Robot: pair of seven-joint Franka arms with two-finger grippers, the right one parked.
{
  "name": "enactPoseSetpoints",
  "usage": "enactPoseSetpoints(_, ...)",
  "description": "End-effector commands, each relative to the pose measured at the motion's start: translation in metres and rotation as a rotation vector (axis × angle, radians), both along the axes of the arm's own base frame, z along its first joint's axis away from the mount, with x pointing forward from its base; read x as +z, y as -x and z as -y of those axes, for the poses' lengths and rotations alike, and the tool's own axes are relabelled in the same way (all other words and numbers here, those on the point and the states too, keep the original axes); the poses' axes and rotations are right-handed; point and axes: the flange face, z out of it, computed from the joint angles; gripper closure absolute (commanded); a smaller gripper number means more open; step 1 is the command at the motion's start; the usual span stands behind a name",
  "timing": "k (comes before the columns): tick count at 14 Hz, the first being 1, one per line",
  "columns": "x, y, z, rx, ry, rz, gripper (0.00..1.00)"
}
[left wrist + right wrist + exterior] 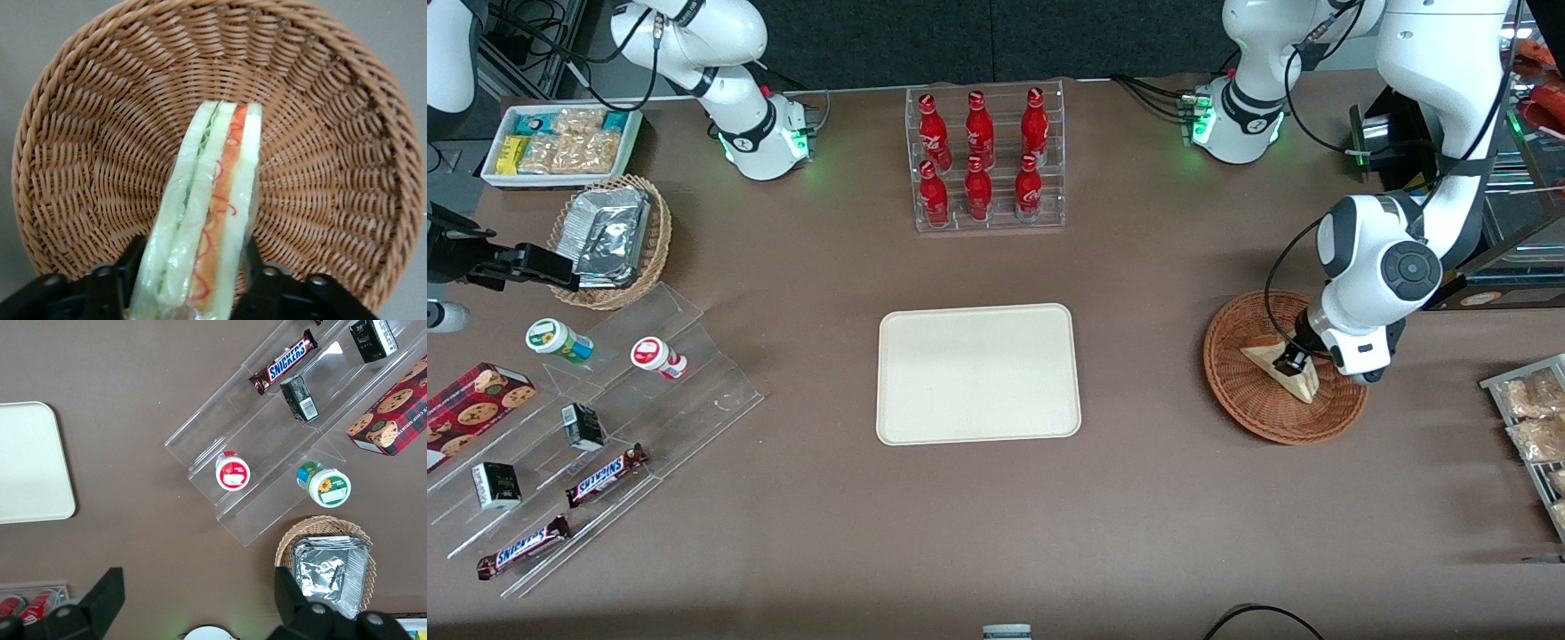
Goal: Place sandwich from basket to tray
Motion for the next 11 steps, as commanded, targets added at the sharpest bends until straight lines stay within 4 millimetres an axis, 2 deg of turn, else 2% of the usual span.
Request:
enactPoseSetpoints(1,0.014,-0.011,0.007,0.015,0.002,0.017,1.0)
enactPoseSetpoints(3,0.03,-0.017,0.024,-0.037,-0.008,-0.013,1.0)
enactPoseSetpoints(6,0.081,-0.028,0.055,-0.148,-0.044,-0.135,1.0)
enactPoseSetpoints(8,0.118,-0.034,0.091,-0.208,-0.056,-0.163,1.0)
enactPoseSetpoints(9,0.132,-0.036,0.118,-0.246,-0.059,-0.148,1.0)
enactPoseSetpoints(10,0.145,-0.035,0.155,-0.296,-0.058,-0.116,1.0)
enactPoseSetpoints(11,0.152,-0.034,0.185,-0.34,-0.055,-0.096,1.0)
